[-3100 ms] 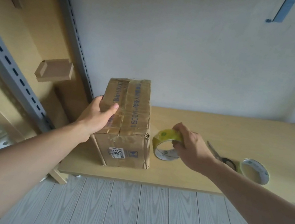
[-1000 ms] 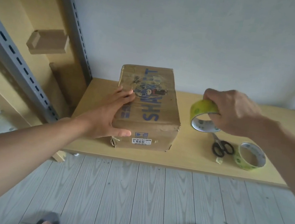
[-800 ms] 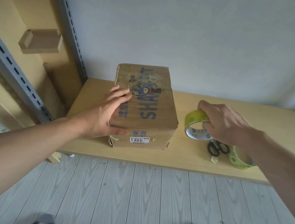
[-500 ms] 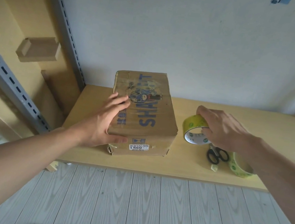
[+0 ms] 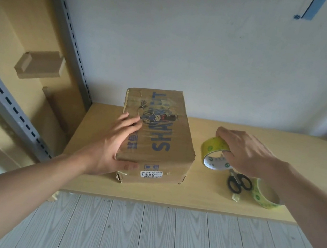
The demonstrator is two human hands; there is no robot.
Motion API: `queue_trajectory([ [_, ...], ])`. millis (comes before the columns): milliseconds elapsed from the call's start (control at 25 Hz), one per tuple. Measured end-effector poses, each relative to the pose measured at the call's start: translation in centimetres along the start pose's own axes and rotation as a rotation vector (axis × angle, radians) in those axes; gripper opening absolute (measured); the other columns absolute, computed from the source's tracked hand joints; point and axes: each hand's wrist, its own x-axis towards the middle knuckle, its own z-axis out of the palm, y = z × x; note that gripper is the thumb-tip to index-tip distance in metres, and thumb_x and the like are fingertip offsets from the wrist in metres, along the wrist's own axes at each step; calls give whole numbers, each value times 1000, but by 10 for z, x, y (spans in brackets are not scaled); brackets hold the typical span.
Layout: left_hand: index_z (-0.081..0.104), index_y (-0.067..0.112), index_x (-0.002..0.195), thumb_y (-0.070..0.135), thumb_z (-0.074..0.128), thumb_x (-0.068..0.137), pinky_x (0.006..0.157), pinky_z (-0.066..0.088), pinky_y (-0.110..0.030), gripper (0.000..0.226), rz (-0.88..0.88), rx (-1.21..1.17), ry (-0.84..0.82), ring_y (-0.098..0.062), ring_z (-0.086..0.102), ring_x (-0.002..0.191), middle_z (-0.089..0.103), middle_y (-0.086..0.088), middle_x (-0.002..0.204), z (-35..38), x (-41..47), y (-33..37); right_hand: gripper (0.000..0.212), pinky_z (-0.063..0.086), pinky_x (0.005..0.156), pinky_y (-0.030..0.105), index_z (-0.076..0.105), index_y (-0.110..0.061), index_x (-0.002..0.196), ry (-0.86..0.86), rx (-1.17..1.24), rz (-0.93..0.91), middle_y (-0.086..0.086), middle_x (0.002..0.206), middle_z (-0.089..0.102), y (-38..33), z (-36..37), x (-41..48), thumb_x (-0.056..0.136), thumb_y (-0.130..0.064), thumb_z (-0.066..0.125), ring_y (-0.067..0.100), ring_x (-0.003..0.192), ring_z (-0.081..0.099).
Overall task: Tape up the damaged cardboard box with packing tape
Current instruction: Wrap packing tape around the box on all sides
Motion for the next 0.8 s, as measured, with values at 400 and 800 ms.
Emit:
queue_trajectory([
  [400,-26,14,155,102,10,65,123,-9,-58,131,-200,580,-333,-26,-30,150,-37,-5,159,-12,16,49,17,45,56,39,44,-21,86,-68,173,147,0,78,56,-6,51,7,89,-4,42,29,69,54],
  [800,-17,24,159,72,73,72,115,7,-76,134,-195,529,-265,-36,-16,154,-27,-14,165,58,86,138,15,38,51,34,41,-23,92,-110,186,189,4,85,59,-4,51,-1,92,-8,40,31,71,56],
])
